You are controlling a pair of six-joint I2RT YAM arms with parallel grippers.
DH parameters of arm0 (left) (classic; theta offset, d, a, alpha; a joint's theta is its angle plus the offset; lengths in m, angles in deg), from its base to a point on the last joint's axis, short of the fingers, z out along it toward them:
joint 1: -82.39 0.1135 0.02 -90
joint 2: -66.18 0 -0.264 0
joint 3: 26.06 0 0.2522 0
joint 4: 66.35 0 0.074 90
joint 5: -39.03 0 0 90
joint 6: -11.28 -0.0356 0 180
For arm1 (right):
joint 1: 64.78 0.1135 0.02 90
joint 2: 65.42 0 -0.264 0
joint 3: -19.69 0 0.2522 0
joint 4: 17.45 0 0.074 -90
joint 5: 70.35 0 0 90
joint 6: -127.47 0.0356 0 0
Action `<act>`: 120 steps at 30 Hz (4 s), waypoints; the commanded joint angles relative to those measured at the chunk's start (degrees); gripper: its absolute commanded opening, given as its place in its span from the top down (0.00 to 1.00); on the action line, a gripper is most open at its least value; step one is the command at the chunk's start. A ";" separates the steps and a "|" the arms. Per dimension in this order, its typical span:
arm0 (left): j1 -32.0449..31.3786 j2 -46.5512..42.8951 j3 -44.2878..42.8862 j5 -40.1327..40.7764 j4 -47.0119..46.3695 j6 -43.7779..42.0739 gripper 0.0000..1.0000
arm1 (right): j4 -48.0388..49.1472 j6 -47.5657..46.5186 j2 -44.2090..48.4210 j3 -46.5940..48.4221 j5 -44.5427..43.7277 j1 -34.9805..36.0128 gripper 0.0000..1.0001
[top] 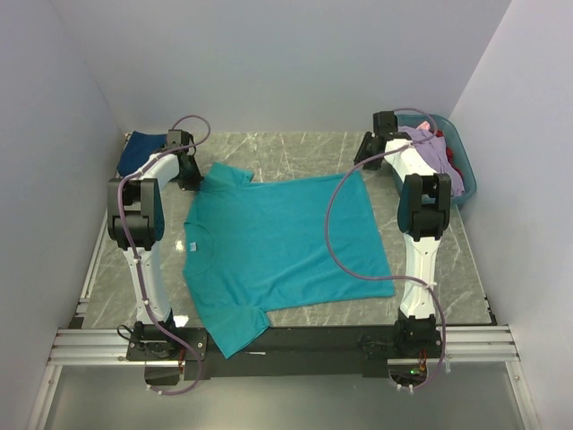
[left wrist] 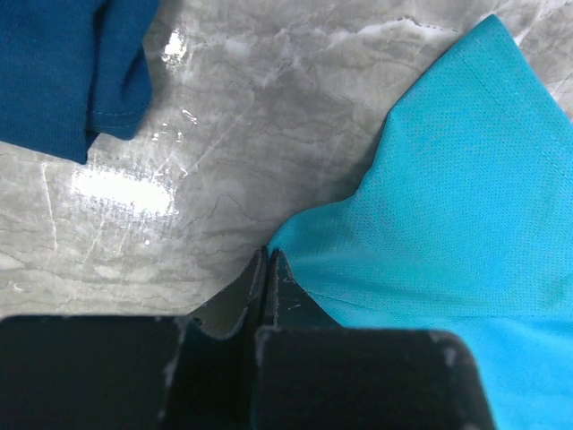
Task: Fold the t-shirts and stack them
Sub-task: Fold the tshirt
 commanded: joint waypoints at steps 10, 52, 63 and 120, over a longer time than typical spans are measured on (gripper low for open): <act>0.29 2.87 -0.18 1.51 2.45 -1.53 0.99 | -5.59 -28.32 -1.82 6.78 -2.13 1.04 0.53; 0.29 2.78 -2.90 -0.07 1.75 -3.55 0.99 | -2.51 -32.93 -4.55 8.10 4.13 1.21 1.00; 0.29 -1.09 -2.90 -2.62 -0.54 -5.31 0.99 | 0.92 -26.07 1.87 4.41 7.20 -1.95 1.00; 0.29 -22.62 20.56 -2.36 7.11 1.72 0.99 | -2.86 -10.25 18.93 -19.68 -4.49 -5.03 1.00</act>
